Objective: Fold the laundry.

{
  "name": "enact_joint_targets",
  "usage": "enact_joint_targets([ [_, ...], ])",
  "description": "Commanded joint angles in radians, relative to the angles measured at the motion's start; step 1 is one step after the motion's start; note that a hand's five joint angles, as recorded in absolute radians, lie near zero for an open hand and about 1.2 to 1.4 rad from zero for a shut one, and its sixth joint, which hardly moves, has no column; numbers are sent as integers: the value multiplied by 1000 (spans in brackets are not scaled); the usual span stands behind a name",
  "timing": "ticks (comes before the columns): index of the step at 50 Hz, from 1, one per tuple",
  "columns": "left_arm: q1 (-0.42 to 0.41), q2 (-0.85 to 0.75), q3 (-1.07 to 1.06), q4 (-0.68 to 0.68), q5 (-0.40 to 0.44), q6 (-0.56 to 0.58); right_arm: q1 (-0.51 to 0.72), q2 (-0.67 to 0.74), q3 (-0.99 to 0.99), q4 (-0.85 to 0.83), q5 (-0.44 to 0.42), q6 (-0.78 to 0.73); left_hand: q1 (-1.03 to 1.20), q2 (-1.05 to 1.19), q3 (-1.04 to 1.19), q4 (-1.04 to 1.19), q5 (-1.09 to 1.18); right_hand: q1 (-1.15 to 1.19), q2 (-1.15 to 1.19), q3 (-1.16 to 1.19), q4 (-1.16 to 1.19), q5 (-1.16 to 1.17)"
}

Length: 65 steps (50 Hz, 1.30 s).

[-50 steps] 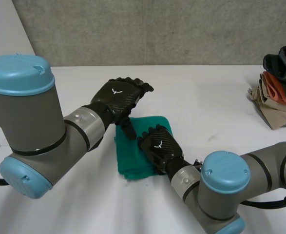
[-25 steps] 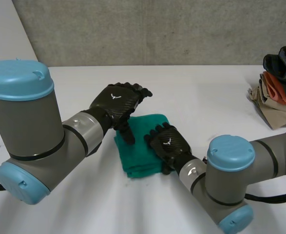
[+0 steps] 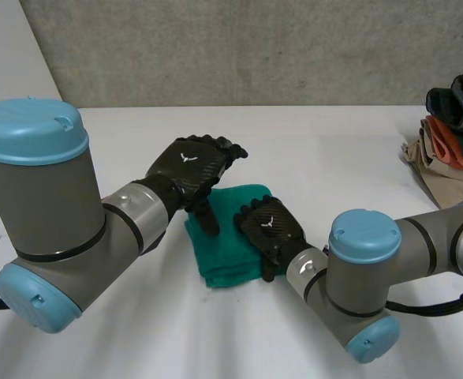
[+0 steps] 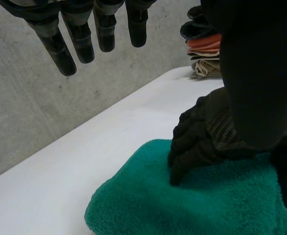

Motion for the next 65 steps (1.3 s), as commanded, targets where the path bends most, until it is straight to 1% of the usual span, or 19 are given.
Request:
enact_joint_targets([
  [1,0,0,-1,0,1,0,0,5,-46,1,-3,2,2,-5,-10,-2,-23,167,227,172,171,291],
  [9,0,2,-6,0,0,0,0,42,-100,7,-15,-1,2,-5,-10,-2,-23,202,262,207,206,326],
  [11,0,2,-10,0,0,0,0,56,-112,4,-24,-3,2,-5,-10,-2,-23,345,405,350,349,470],
  [12,2,3,-13,0,1,0,0,71,-127,4,-32,-3,2,-5,-10,-2,-23,579,639,584,582,703],
  [14,2,5,-15,0,1,0,-1,80,-139,4,-35,-4,2,-5,-10,-2,-23,931,990,936,934,1055],
  [19,2,14,-13,0,0,0,-35,44,-153,4,-15,-1,2,-5,-10,-2,-23,932,992,937,936,1057],
  [24,3,40,-9,3,0,0,-142,-109,-175,-5,-23,-3,-1,-8,-13,-5,-26,932,992,937,936,1057],
  [31,0,75,-1,18,1,-2,-288,-209,-270,-54,-44,8,-1,-8,-13,-5,-26,932,992,937,936,1057],
  [35,-8,86,2,24,4,-2,-382,-223,-336,-143,-82,58,-1,-8,-13,-5,-26,932,992,937,936,1057],
  [39,-29,95,13,29,6,-2,-517,-231,-403,-241,-124,175,-1,-8,-13,-5,-26,932,992,937,936,1057],
  [41,-49,100,20,29,6,-2,-613,-231,-457,-272,-141,256,-1,-8,-13,-5,-26,932,992,937,936,1057],
  [43,-60,101,23,29,7,0,-708,-208,-500,-296,-158,339,-1,-8,-13,-5,-26,932,992,937,936,1057],
  [47,-75,103,23,29,7,0,-819,-106,-579,-341,-202,463,-1,-8,-13,-5,-26,932,992,937,936,1057],
  [50,-81,103,19,29,7,-2,-857,-47,-616,-376,-248,516,2,-5,-10,-2,-24,932,992,937,936,1057],
  [55,-87,101,7,31,7,0,-974,85,-643,-421,-343,603,2,-5,-10,-2,-23,932,992,937,936,1057],
  [58,-87,94,3,31,6,-2,-1005,146,-638,-428,-395,644,2,-5,-10,-2,-23,932,992,937,936,1057],
  [62,-103,92,3,32,7,-2,-1041,238,-623,-430,-516,686,2,-5,-10,-2,-23,932,992,937,936,1057],
  [63,-107,92,3,32,7,-2,-1051,261,-609,-432,-564,687,2,-5,-10,-2,-23,932,992,937,936,1057],
  [65,-121,92,3,32,7,-2,-1058,277,-594,-435,-598,686,2,-5,-10,-2,-23,932,992,937,936,1057],
])
